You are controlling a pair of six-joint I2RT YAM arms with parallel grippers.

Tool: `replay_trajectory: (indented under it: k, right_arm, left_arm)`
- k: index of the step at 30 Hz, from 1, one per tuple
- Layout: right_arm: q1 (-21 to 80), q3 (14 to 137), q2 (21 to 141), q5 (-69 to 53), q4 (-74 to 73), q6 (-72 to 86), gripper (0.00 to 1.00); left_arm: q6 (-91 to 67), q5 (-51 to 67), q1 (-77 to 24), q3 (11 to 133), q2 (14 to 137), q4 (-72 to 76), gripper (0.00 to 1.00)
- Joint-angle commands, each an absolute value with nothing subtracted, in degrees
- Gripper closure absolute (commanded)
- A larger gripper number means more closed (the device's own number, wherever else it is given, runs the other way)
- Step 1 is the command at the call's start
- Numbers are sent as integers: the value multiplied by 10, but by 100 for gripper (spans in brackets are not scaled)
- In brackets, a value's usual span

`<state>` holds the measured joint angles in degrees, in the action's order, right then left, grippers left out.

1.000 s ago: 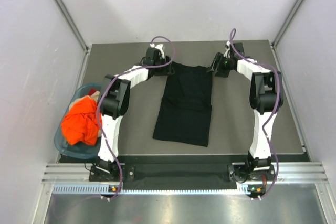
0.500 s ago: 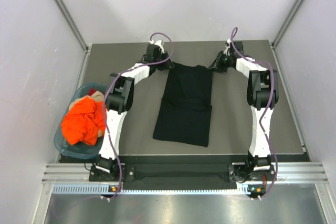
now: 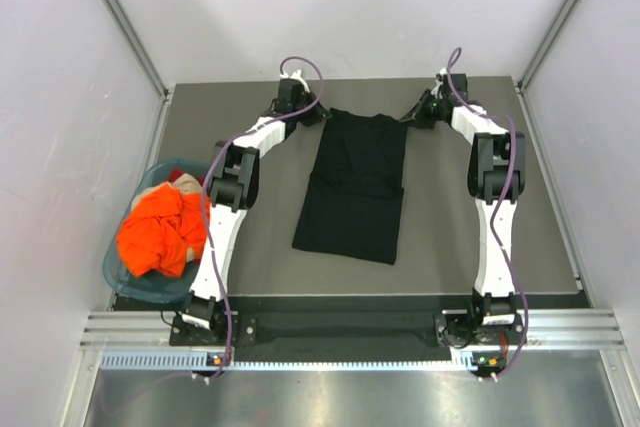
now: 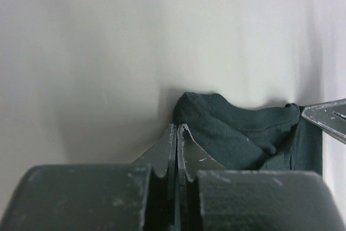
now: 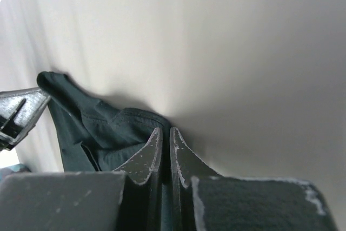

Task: Fold and stack the t-shirts
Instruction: Fold the tshirt

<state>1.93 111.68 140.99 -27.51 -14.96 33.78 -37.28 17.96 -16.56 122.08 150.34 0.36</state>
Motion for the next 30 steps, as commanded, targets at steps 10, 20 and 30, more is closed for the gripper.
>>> replay_trajectory:
  k: [10, 20, 30]
  right_arm:
    - [9, 1168, 1367, -260, -250, 310, 50]
    - [22, 940, 1109, -214, -355, 254, 40]
    - [126, 615, 877, -259, -240, 332, 91]
  left_arm:
    - [-298, 94, -142, 1204, 1390, -150, 45]
    - [-273, 155, -145, 922, 1125, -213, 59]
    - [-342, 235, -228, 714, 953, -163, 79]
